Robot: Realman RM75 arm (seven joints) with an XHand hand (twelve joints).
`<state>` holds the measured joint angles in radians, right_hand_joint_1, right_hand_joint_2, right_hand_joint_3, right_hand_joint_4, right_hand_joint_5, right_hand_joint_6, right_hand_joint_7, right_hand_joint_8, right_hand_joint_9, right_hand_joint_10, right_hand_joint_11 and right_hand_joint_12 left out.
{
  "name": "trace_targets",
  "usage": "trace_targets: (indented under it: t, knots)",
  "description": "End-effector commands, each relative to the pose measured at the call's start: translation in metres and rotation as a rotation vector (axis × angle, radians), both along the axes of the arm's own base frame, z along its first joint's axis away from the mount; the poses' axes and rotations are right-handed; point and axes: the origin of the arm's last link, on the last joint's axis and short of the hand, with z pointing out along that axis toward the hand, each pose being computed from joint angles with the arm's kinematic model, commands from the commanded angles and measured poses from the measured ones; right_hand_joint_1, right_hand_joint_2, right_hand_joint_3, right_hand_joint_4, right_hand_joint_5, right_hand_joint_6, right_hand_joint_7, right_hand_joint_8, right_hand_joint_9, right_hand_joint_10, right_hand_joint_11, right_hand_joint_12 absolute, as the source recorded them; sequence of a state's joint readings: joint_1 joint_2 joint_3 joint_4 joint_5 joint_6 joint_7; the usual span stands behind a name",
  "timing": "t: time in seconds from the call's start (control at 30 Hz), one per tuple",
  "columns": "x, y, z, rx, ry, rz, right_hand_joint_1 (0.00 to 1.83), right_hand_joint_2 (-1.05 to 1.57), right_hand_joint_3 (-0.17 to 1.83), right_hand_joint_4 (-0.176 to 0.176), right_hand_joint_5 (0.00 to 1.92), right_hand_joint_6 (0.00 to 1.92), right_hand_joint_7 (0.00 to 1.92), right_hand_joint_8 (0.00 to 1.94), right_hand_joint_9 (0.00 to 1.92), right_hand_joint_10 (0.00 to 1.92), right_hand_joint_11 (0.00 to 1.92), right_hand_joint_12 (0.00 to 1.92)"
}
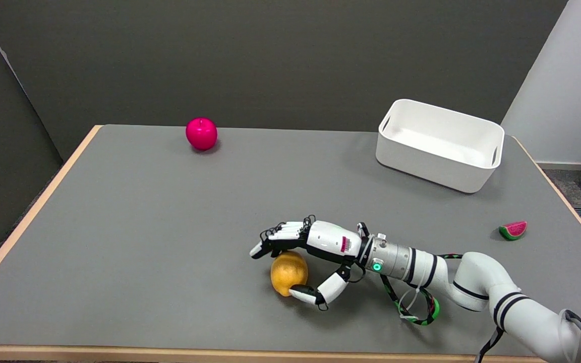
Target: Pick up the lemon.
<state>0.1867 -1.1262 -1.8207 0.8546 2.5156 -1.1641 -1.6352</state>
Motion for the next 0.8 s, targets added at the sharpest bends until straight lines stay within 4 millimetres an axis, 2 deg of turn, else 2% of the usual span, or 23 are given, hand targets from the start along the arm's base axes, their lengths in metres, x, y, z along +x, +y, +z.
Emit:
trace_targets:
  t: [0.03, 0.17, 0.2, 0.27, 0.33, 0.37, 0.4, 0.47, 0.5, 0.63, 0.8]
  knots:
    - [-0.0026, 0.0014, 0.0043, 0.000, 0.011, -0.007, 1.08, 0.72, 0.97, 0.157, 0.38, 0.91, 0.60, 0.72, 0.61, 1.18, 0.55, 1.67]
    - [-0.0022, 0.0018, 0.0050, 0.001, 0.015, -0.006, 1.11, 0.74, 0.95, 0.167, 0.44, 1.10, 0.67, 0.89, 0.68, 1.26, 0.63, 1.71]
    - [-0.0018, 0.0017, 0.0053, 0.002, 0.016, -0.004, 1.15, 0.80, 0.83, 0.166, 0.45, 1.14, 0.70, 1.00, 0.69, 1.27, 0.64, 1.72]
    - [-0.0012, 0.0016, 0.0054, 0.003, 0.017, -0.002, 1.33, 1.08, 0.29, 0.153, 0.48, 1.19, 0.76, 1.39, 0.71, 1.31, 0.67, 1.75]
    - [-0.0012, 0.0017, 0.0060, 0.002, 0.018, -0.002, 1.47, 1.09, 0.21, 0.148, 0.54, 1.21, 0.77, 1.39, 0.75, 1.42, 0.69, 1.73]
    - [-0.0016, 0.0021, 0.0064, 0.002, 0.019, -0.004, 1.47, 1.09, 0.21, 0.144, 0.56, 1.22, 0.75, 1.36, 0.75, 1.47, 0.70, 1.73]
    - [-0.0015, 0.0020, 0.0064, 0.002, 0.019, -0.003, 1.46, 1.09, 0.22, 0.125, 0.58, 1.24, 0.73, 1.33, 0.76, 1.52, 0.71, 1.73]
    - [-0.0011, 0.0021, 0.0062, 0.004, 0.018, -0.002, 1.34, 1.15, 0.17, -0.070, 0.61, 1.49, 0.78, 1.28, 0.77, 1.49, 0.77, 1.74]
    - [-0.0011, 0.0021, 0.0062, 0.004, 0.018, -0.002, 1.33, 1.15, 0.17, -0.102, 0.61, 1.53, 0.79, 1.27, 0.78, 1.49, 0.78, 1.74]
    - [-0.0017, 0.0026, 0.0068, 0.005, 0.020, -0.003, 1.33, 1.10, 0.27, -0.108, 0.62, 1.52, 0.81, 1.31, 0.77, 1.49, 0.82, 1.77]
    - [-0.0013, 0.0026, 0.0072, 0.010, 0.017, -0.001, 1.33, 1.09, 0.30, -0.110, 0.63, 1.53, 0.81, 1.31, 0.77, 1.49, 0.85, 1.79]
